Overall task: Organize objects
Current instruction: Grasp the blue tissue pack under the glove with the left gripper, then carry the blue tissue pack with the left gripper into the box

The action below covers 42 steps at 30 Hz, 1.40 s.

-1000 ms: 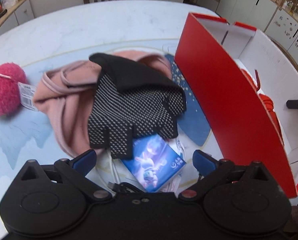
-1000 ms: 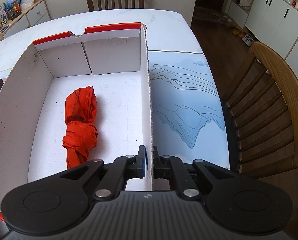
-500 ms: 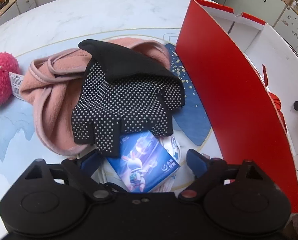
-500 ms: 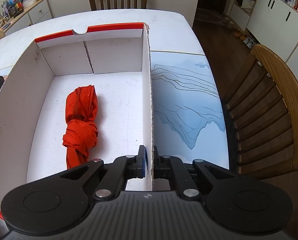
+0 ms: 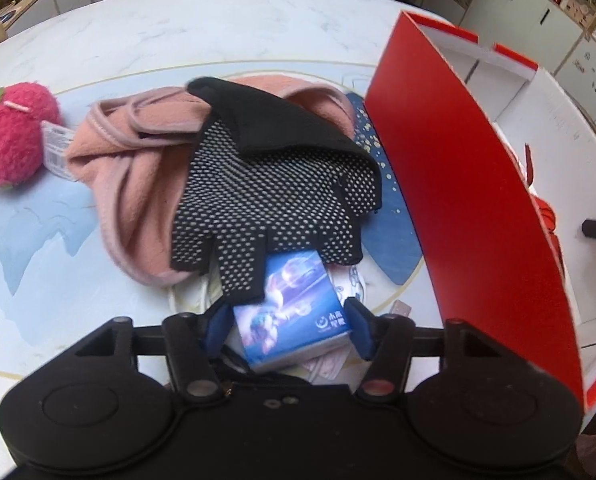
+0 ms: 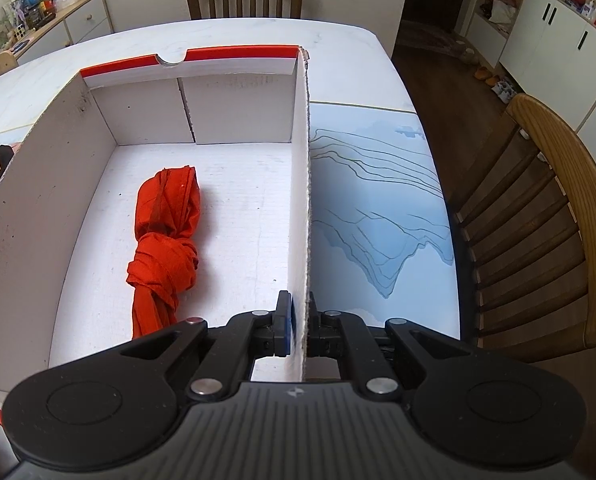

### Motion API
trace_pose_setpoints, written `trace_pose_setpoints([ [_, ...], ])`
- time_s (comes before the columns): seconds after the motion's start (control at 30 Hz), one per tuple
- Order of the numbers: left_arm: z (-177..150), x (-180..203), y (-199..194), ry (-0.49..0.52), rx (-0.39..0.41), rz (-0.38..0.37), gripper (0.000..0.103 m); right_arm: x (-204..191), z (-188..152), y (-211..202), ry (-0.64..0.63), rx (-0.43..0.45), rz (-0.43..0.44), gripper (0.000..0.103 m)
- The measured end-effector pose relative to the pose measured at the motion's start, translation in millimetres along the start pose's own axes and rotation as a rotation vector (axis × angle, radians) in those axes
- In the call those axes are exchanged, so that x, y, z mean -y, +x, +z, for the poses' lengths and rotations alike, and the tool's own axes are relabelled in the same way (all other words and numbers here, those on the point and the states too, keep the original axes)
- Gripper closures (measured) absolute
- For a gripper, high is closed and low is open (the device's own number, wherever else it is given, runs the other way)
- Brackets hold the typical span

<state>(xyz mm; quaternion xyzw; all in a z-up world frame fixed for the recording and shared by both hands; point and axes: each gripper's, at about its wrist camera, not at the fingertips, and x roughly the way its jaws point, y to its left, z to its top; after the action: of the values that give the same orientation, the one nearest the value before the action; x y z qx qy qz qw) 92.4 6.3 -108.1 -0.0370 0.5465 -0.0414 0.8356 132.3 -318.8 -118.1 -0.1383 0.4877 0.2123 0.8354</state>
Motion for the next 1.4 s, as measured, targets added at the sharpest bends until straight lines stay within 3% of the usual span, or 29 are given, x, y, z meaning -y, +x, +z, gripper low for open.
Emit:
trace_pose_setpoints([
  [0.13, -5, -11, -21, -0.037, 0.028, -0.030, 0.054, 0, -1, 0, -0.001, 0.004, 0.005, 0.098],
  [0.33, -11, -17, -44, -0.073, 0.059, -0.044, 0.055, 1, -2, 0, -0.004, 0.010, 0.013, 0.099],
  [0.67, 0, 5, -87, -0.006, 0.172, -0.071, 0.055, 2, -3, -1, -0.006, 0.015, 0.021, 0.099],
  [0.93, 27, 46, -106, 0.104, 0.261, -0.104, 0.054, -4, -7, -4, -0.002, 0.011, 0.041, 0.099],
  [1.4, 66, 148, -65, 0.315, 0.239, -0.150, 0.054, -9, -9, -6, -0.012, 0.013, 0.044, 0.099],
])
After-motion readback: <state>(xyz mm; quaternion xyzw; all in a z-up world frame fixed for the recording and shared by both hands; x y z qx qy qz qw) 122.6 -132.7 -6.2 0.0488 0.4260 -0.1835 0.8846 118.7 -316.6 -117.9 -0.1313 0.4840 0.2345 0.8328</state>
